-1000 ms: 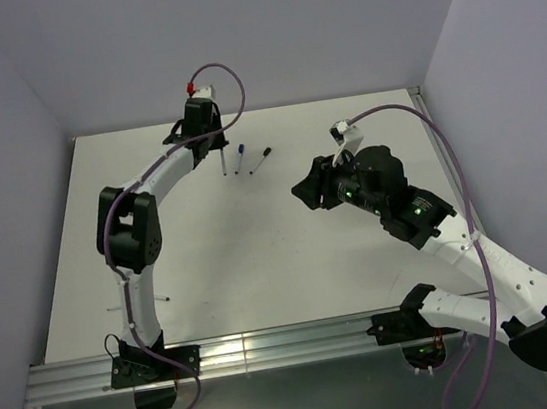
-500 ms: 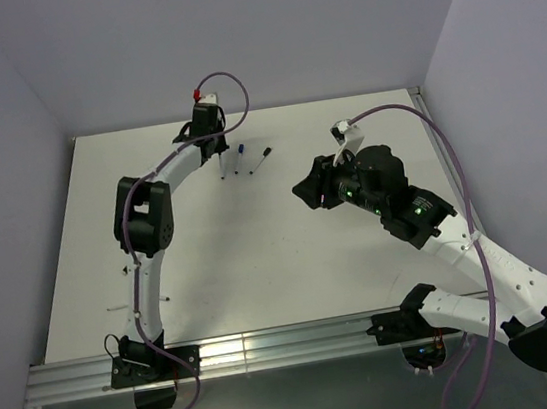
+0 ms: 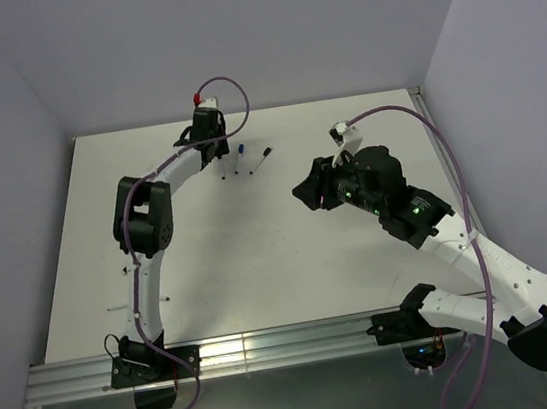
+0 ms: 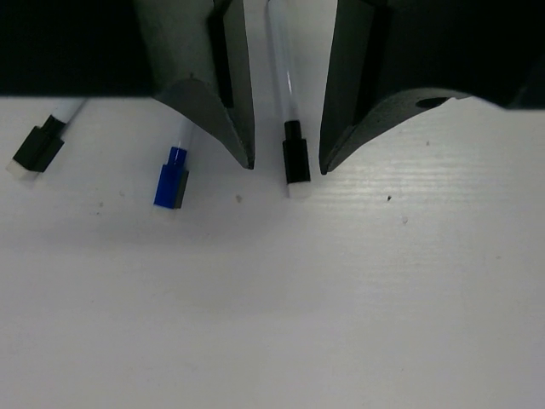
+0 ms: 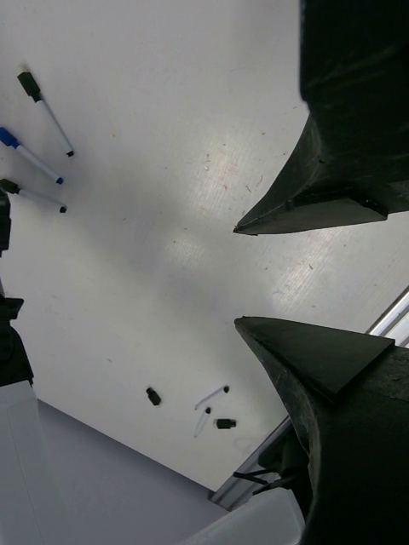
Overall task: Insert the pens into the pen caps
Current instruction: Place the pen at the center of the board, then pick up the pen from the center of the board.
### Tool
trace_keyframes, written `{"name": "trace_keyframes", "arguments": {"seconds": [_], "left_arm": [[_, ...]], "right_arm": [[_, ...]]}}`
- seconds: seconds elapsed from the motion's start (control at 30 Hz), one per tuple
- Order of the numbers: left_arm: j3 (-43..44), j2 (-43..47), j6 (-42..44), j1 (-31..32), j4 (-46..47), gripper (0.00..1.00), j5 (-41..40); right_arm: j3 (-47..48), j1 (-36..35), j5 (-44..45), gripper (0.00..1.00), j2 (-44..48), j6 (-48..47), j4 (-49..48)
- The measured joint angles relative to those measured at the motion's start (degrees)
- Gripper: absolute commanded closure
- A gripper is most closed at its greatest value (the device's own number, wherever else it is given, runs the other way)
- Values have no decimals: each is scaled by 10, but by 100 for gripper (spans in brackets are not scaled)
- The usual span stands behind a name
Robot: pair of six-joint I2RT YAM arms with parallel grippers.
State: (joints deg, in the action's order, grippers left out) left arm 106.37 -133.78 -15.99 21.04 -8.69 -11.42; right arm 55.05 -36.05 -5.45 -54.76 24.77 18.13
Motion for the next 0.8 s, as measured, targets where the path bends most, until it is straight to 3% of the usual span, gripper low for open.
{"name": "trace_keyframes", "arguments": {"seconds": [0.2,0.33,0.47,0.63,0.8], "left_arm": [[-81,79,-30,0,-14,62,-41],[-130,189,-79,-1,-56,62,-90],[-196,336,-164,-5,-122,60,-154],[-306,519,-286,-43,-235,65,-207],[-418,607,-398,-103,-342,61,-231]], "right_arm": [[-3,0,-2,49,0,1,-2],[-25,1,-17,50,1,5,-14],[-72,2,-42,50,10,14,-28],[-118,2,-73,50,21,25,-51],[-141,2,-92,50,28,30,-67]]}}
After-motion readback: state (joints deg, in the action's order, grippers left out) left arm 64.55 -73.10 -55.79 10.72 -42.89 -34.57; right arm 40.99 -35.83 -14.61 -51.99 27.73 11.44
